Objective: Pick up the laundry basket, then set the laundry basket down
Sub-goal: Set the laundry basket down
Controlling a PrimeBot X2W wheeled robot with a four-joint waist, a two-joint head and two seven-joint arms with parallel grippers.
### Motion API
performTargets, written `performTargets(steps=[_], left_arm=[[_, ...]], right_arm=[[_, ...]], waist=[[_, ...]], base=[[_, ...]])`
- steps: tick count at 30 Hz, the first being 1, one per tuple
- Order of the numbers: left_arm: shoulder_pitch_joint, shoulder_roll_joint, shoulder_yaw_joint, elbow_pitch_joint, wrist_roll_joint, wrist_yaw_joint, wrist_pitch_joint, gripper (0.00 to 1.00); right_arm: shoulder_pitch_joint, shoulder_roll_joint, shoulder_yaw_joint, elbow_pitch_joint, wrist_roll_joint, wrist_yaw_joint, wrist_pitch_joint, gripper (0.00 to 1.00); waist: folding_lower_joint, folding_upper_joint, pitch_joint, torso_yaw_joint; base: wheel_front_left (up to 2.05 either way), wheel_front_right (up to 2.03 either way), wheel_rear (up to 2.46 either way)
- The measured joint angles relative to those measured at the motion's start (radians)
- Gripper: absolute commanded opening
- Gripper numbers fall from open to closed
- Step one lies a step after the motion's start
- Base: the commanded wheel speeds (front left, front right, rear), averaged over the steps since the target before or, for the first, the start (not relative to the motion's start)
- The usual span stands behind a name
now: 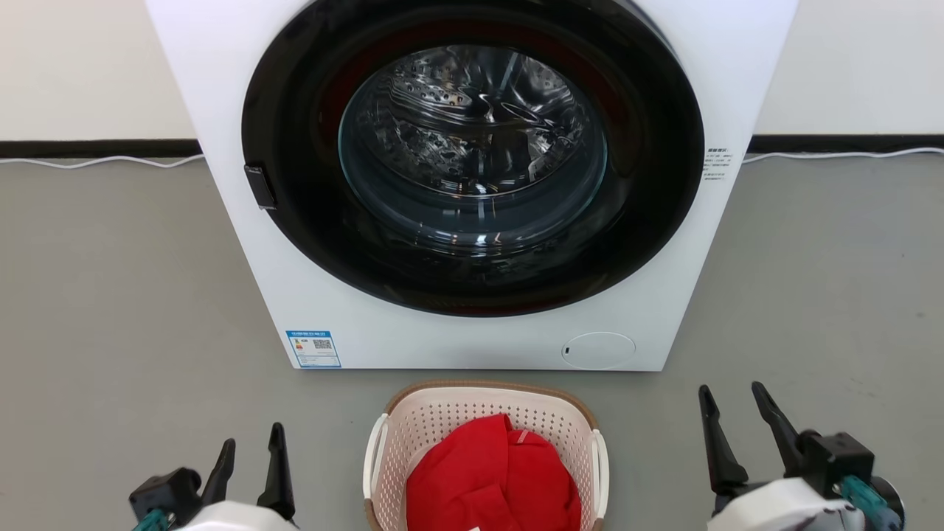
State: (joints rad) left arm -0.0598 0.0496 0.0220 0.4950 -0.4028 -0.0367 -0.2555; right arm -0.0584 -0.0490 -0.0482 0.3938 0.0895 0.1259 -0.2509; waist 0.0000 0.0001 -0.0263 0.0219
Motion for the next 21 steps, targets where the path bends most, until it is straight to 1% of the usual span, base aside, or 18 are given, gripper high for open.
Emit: performTargets(steps=[3,6,9,15,21], left_arm=[[0.034,-0.004,0.017,-0.045,0.004,-0.007,0.000,1.00],[0.065,-0.005,0.029,-0.093,0.033,-0.017,0.000,1.00],[0.095,-0.006,0.037,-0.122,0.032,-0.026,0.000,1.00],[0.141,-0.007,0.031,-0.174,0.013,-0.026,0.000,1.00],[0.158,-0.006,0.026,-0.190,0.014,-0.025,0.000,1.00]], right_arm=[[0.032,0.001,-0.010,-0.035,-0.004,0.000,0.000,1.00],[0.061,0.002,-0.014,-0.066,-0.010,0.000,0.000,1.00],[0.083,0.003,-0.019,-0.087,-0.012,0.000,0.000,1.00],[0.119,0.005,-0.034,-0.123,-0.014,0.000,0.000,1.00],[0.139,0.005,-0.035,-0.129,-0.014,0.000,0.000,1.00]], waist=[[0.0000,0.0000,-0.007,0.001],[0.0000,0.0000,-0.011,0.000],[0.0000,0.0000,-0.013,-0.002],[0.0000,0.0000,-0.015,-0.009],[0.0000,0.0000,-0.020,-0.018]], base=[[0.00,0.00,0.00],[0.00,0.00,0.00],[0.00,0.00,0.00],[0.00,0.00,0.00],[0.00,0.00,0.00]])
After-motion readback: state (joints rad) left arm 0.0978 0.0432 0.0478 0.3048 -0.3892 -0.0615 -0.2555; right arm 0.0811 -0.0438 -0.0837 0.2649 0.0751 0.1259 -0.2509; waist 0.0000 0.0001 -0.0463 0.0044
